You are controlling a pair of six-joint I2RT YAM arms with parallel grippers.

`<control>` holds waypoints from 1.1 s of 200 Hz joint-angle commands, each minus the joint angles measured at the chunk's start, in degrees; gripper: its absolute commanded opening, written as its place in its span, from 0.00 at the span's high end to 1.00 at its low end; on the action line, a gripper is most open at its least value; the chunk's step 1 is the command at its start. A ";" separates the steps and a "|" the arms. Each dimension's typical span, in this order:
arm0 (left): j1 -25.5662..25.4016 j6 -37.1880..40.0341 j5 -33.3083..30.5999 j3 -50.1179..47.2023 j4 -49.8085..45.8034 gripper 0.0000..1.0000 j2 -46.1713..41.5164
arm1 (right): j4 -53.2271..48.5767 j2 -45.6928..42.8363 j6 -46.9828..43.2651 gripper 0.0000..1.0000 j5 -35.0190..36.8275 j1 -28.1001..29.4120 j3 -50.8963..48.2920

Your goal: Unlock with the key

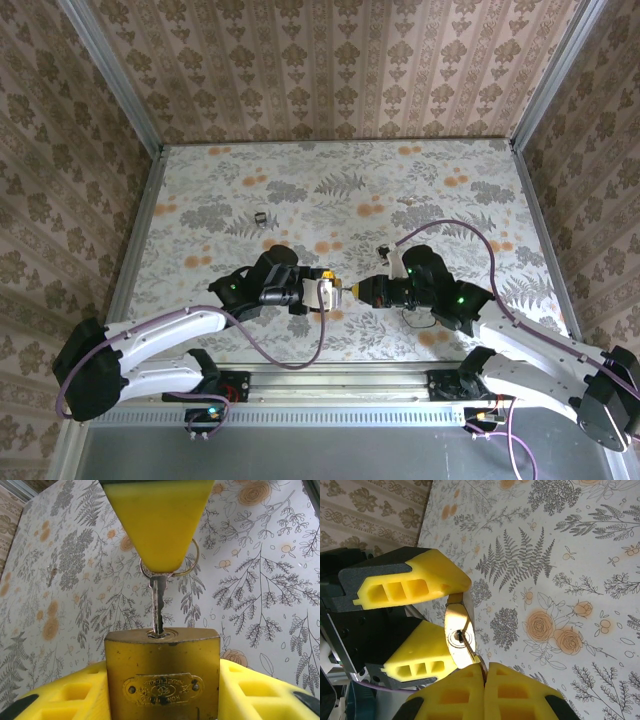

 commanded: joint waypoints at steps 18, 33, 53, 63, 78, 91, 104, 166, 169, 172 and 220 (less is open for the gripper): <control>-0.55 -1.15 2.55 2.09 1.20 0.80 0.35 | 1.43 0.91 -1.13 1.00 -0.41 0.52 0.36; -0.54 -1.23 2.83 2.18 1.11 0.80 0.59 | 1.24 1.11 -1.50 1.00 -0.17 0.54 0.60; -0.65 -1.32 3.45 2.48 0.80 0.80 1.01 | 1.29 1.30 -1.83 1.00 -0.18 0.52 0.84; -0.75 -1.41 3.69 2.75 0.43 0.81 1.27 | 1.26 1.39 -2.21 1.00 -0.04 0.65 0.99; -0.73 -1.66 4.23 3.05 0.16 0.81 1.57 | 1.16 1.57 -2.91 1.00 -0.04 0.65 1.15; -0.70 -1.98 4.83 3.47 -0.12 0.81 1.75 | 0.74 1.91 -3.72 1.00 -0.13 0.74 1.56; -0.80 -2.32 5.34 3.93 -0.56 0.82 1.93 | 0.12 2.31 -4.90 1.00 -0.13 1.01 2.13; -0.81 -4.80 8.62 5.43 -0.74 0.88 2.09 | -1.09 2.86 -14.99 1.00 -3.06 3.33 4.26; -0.84 -4.95 8.65 5.48 -0.74 0.88 2.11 | -1.60 3.05 -15.35 1.00 -3.15 3.33 4.54; -0.79 -5.04 8.83 5.48 -0.74 0.88 2.17 | -2.04 3.17 -15.58 1.00 -3.32 3.37 4.90; -3.12 -7.71 2.33 4.13 5.63 0.90 3.05 | -1.24 7.29 -12.68 1.00 -4.68 3.40 7.19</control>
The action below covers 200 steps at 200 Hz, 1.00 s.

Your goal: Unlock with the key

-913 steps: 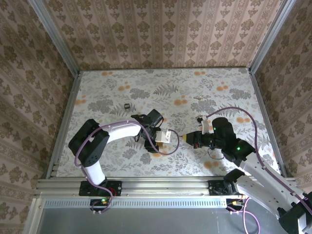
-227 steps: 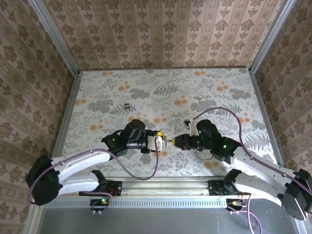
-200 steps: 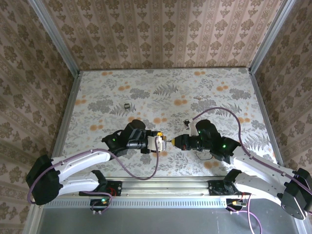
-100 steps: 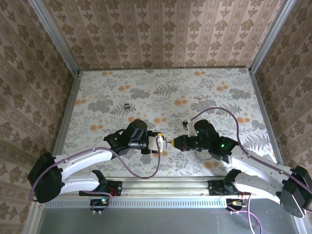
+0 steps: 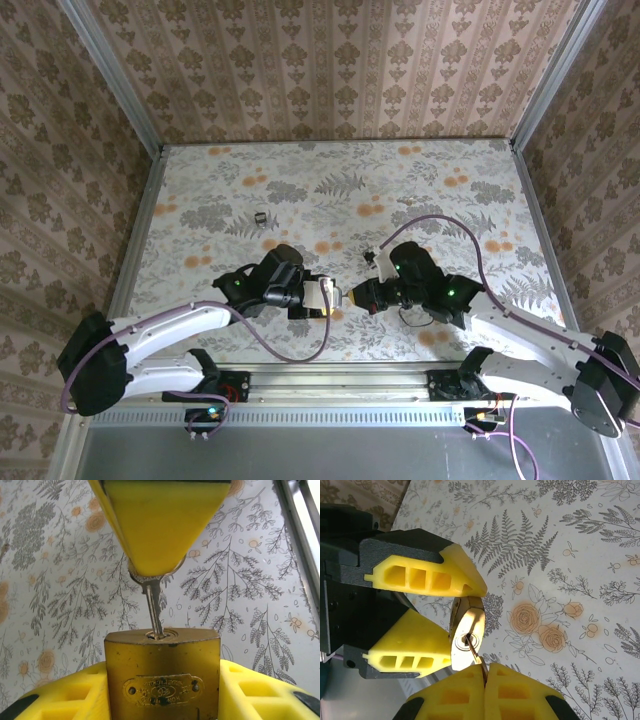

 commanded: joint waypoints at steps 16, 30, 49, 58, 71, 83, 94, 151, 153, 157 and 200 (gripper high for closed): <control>-5.07 -2.58 -4.09 1.88 13.83 0.92 1.60 | 6.24 3.17 4.40 1.00 -5.11 1.22 2.38; -6.89 -3.30 -8.39 1.67 16.13 0.93 2.78 | 8.99 3.84 7.59 1.00 -5.66 1.27 1.72; -7.76 -4.81 -10.56 1.63 18.79 0.94 3.87 | 10.89 3.66 8.91 1.00 -5.99 1.77 1.10; -7.90 -5.92 -10.79 1.30 20.72 0.95 3.96 | 10.53 3.37 8.87 1.00 -5.35 1.90 0.96; -7.87 -7.33 -11.16 1.00 22.69 0.95 3.63 | 10.57 3.24 9.03 1.00 -5.28 1.93 0.57; -7.78 -8.77 -10.25 0.22 24.85 0.95 2.74 | 11.46 2.90 9.35 1.00 -5.76 1.89 -0.36; -7.29 -10.39 -7.78 -0.27 26.01 0.95 1.78 | 12.65 2.18 9.37 1.00 -5.84 1.87 -1.33; -4.23 -15.40 1.40 -2.67 26.85 0.96 -2.44 | 9.83 -1.82 5.97 1.00 -5.11 1.89 -2.90; -4.10 -15.62 1.62 -2.80 26.93 0.96 -2.62 | 9.79 -1.89 5.92 1.00 -5.16 1.90 -2.98; -3.98 -15.87 2.02 -3.00 27.12 0.96 -2.99 | 9.75 -2.00 5.89 1.00 -5.28 1.87 -3.00; -4.53 -12.82 6.02 -2.18 22.53 0.97 -3.34 | 6.93 -1.59 3.05 1.00 -8.58 1.72 -1.07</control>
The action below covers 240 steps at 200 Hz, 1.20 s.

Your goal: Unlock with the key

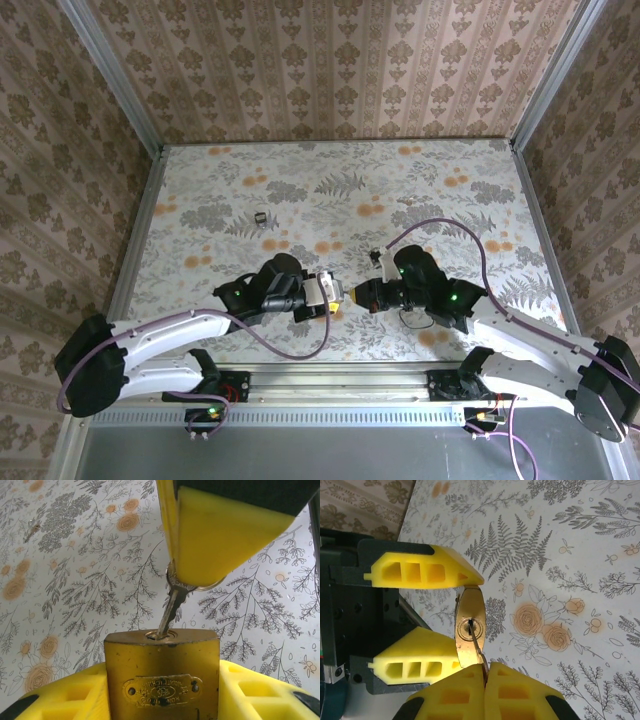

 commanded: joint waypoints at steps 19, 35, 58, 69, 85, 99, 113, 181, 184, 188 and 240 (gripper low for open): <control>-2.58 2.11 11.76 3.00 11.23 0.97 -1.47 | 2.94 1.30 -4.15 1.00 -10.97 1.40 2.61; -3.38 3.95 11.18 3.33 9.96 0.97 -1.47 | 2.63 1.84 -4.73 1.00 -12.61 1.25 2.80; -4.16 5.83 10.26 4.21 7.84 0.97 -1.08 | 1.74 2.73 -5.32 1.00 -13.45 0.99 3.25; -4.97 7.76 9.86 5.11 5.59 0.98 -0.53 | 2.13 2.74 -5.47 1.00 -14.13 0.99 3.15; -6.54 10.88 8.17 6.89 1.65 0.98 0.98 | -0.14 2.99 -6.51 1.00 -13.76 0.54 4.21; -7.27 12.44 7.41 7.74 -0.30 0.98 1.98 | -1.00 2.95 -6.64 1.00 -14.02 -0.29 4.75; -7.74 13.54 6.43 7.75 -1.01 0.98 2.41 | -1.59 2.82 -6.63 1.00 -14.58 -1.01 5.07; -10.90 19.81 1.96 9.06 -8.04 1.00 3.98 | -2.73 3.17 -6.72 1.00 -15.66 -2.29 4.91; -10.95 19.97 1.87 9.12 -8.22 1.00 4.05 | -2.71 3.17 -6.70 1.00 -15.66 -2.34 4.91; -11.06 20.08 1.71 9.18 -8.37 1.00 4.07 | -2.65 3.17 -6.68 1.00 -15.74 -2.38 4.91; -13.47 24.02 -0.51 12.74 -13.66 1.00 6.60 | -4.40 3.95 -8.29 1.00 -16.69 -2.37 5.79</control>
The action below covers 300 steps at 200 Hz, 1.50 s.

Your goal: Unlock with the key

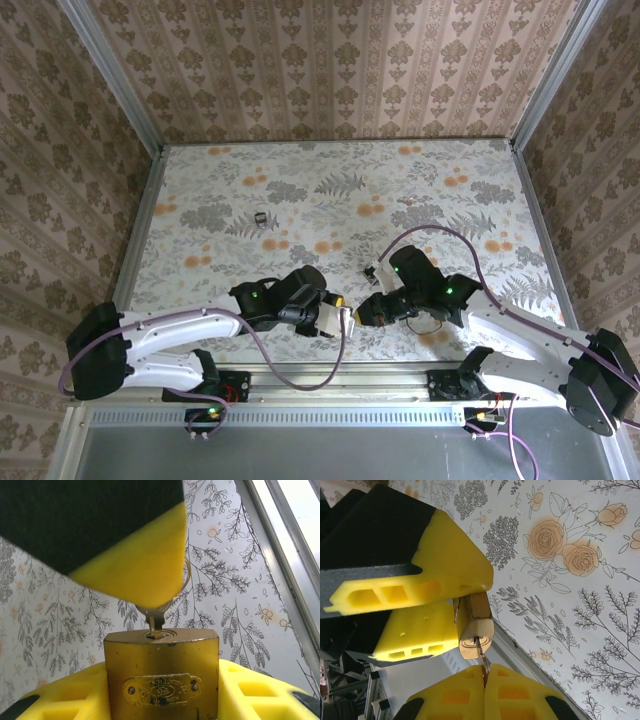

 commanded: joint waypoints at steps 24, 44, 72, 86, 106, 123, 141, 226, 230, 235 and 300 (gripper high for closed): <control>-3.25 4.07 4.51 4.19 3.61 1.00 1.30 | 8.88 0.49 -1.41 1.00 -2.80 -0.06 3.05; -3.04 1.65 4.05 4.32 6.35 1.00 1.39 | 11.75 0.10 0.55 1.00 -2.70 -0.08 1.75; -2.87 -2.45 4.67 2.52 14.64 1.00 0.53 | 16.78 -0.44 4.05 1.00 -1.52 -0.11 -0.07; -2.86 -3.72 4.14 1.59 18.95 1.00 0.49 | 20.57 0.03 6.58 1.00 -1.57 -0.09 -1.31; -3.01 -5.16 4.31 1.03 23.13 1.00 0.68 | 23.85 -0.14 9.37 1.00 -1.66 -0.09 -1.96; -3.27 -5.48 4.33 0.70 25.19 1.00 0.61 | 24.03 -1.40 10.31 1.00 -1.21 -0.15 -1.95; -3.37 -5.95 4.75 -0.03 27.92 1.00 0.34 | 25.03 -2.58 11.62 1.00 -1.71 -0.40 -2.18; -7.15 1.94 -10.24 -6.20 40.72 1.00 2.52 | 33.30 -1.18 36.52 1.00 -3.23 -6.75 -4.73; -7.24 2.32 -10.74 -6.32 41.35 1.00 2.65 | 33.12 -1.29 37.83 1.00 -2.90 -6.98 -4.78; -7.33 2.83 -11.42 -6.56 41.94 1.00 2.79 | 33.41 -1.44 39.50 1.00 -2.55 -7.28 -5.02; -7.61 4.94 -14.35 -9.33 47.30 1.00 4.20 | 40.31 -4.13 58.48 1.00 2.32 -8.99 -10.57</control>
